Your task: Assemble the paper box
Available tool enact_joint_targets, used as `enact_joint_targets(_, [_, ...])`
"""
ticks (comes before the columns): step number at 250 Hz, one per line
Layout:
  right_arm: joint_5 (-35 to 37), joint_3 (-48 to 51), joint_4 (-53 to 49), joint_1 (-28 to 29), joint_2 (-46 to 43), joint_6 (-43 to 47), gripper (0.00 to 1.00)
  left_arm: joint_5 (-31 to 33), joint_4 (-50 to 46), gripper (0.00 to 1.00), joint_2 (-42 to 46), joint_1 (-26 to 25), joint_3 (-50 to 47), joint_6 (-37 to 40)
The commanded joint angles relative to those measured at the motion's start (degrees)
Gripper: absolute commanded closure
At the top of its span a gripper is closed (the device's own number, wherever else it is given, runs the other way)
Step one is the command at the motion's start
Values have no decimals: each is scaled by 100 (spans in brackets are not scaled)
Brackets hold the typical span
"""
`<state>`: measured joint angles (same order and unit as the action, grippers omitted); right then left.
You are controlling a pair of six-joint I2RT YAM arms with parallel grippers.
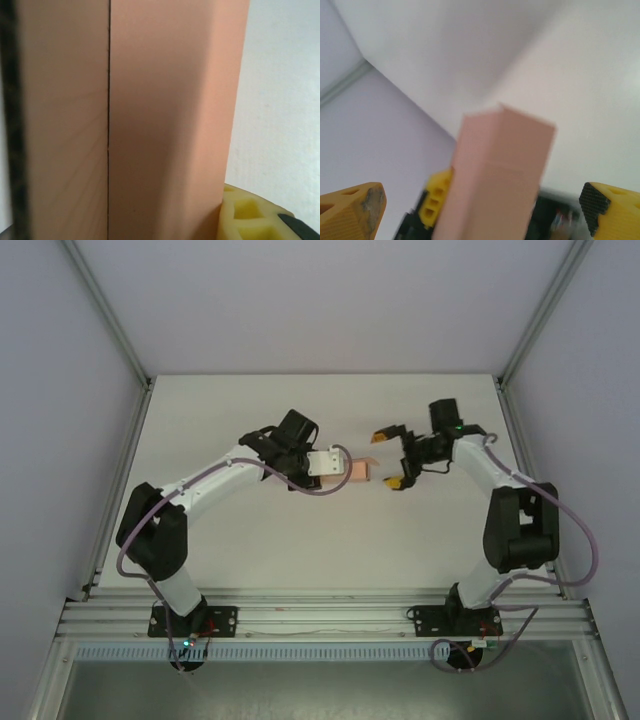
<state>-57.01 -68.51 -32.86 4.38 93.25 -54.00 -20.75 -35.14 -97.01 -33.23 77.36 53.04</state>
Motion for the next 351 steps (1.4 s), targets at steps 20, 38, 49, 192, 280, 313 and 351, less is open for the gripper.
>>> enact_joint_targets(20, [1518, 512, 1601, -864, -994, 1797, 0, -799, -1609, 69, -441, 71, 567, 491])
enact_joint_targets(38, [1719, 608, 1810, -859, -1326, 2685, 0, -821, -1829, 69, -625, 87, 737, 424])
enact_joint_targets(49, [1969, 727, 1913, -819, -1564, 3234, 0, -783, -1919, 69, -731, 89, 827, 409])
enact_joint_targets(192, [1107, 1054, 361, 397, -2192, 7537, 10, -569, -2598, 71, -2070, 150, 2111, 100])
enact_joint_targets(280, [1562, -179, -1187, 1079, -704, 8607, 49, -534, -2456, 71, -2120, 149, 2152, 16])
enact_joint_targets(313, [1529, -206, -1199, 1160, -591, 8696, 60, -439, -2437, 71, -2129, 151, 2151, -36])
enact_joint_targets(351, [1625, -159, -1105, 1201, -623, 8651, 67, -429, -2445, 71, -2129, 159, 2160, -52])
